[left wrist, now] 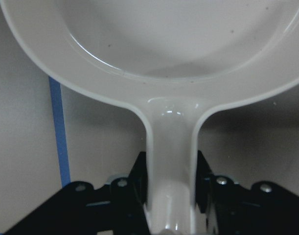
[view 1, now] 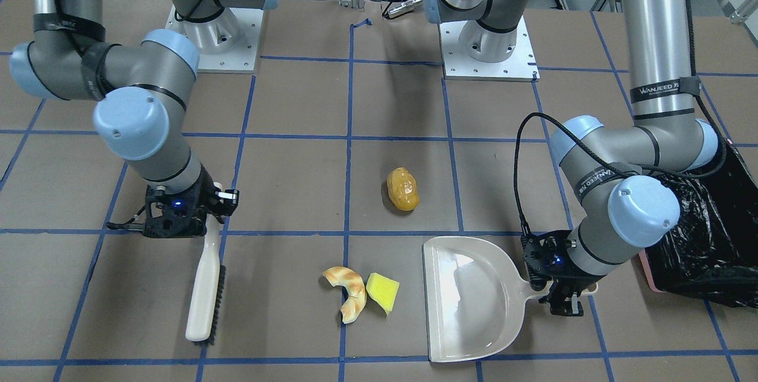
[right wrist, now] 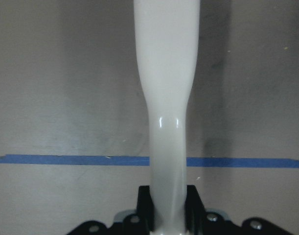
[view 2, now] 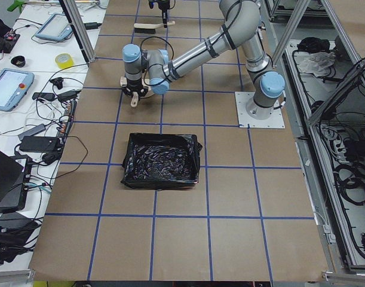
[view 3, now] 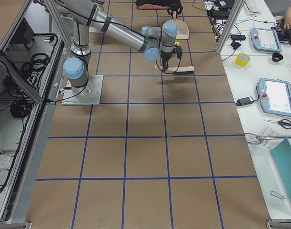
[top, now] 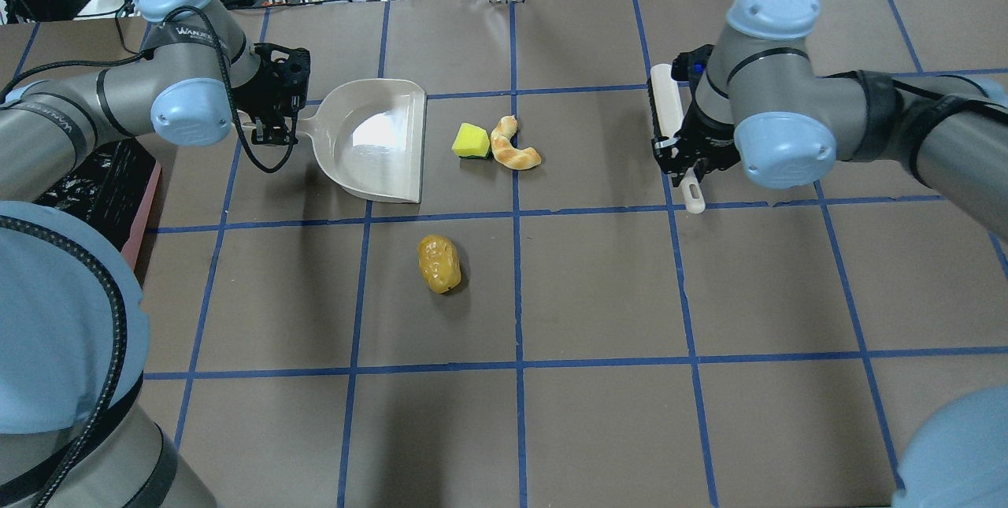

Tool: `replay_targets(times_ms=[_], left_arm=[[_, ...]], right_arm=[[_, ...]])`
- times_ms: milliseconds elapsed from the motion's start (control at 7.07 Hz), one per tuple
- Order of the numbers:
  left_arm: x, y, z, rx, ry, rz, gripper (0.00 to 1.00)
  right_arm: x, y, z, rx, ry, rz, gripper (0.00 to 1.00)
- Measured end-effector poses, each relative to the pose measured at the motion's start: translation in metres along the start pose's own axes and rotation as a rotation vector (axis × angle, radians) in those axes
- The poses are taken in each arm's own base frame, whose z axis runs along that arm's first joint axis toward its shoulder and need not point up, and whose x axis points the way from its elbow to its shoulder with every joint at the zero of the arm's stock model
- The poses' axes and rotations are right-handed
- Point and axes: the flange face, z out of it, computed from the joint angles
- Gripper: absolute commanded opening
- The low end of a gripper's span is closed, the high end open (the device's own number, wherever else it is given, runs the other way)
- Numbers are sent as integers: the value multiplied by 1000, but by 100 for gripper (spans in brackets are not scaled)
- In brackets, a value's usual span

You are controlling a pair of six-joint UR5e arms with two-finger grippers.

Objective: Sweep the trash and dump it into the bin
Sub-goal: 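Sweep the sponge and bread roll into the dustpan with the right-held brush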

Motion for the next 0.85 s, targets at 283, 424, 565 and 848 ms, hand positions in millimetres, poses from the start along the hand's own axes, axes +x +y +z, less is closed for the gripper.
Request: replay_targets(times_ms=[283, 424, 565, 848], left_arm=[[2, -4, -3, -19, 6, 9, 0], [3, -8, -3, -25, 12, 16, 0], [4, -10, -3, -32, 16, 20, 0], [4, -10, -2, -38, 21, 23, 0]], right_arm=[[-60, 15, 5, -12, -21, 25, 0], [-87, 22, 11, -23, -26, 45, 0], [-109, 27, 15, -29, -27, 55, 0], [-153, 31, 24, -36, -31, 84, 0]])
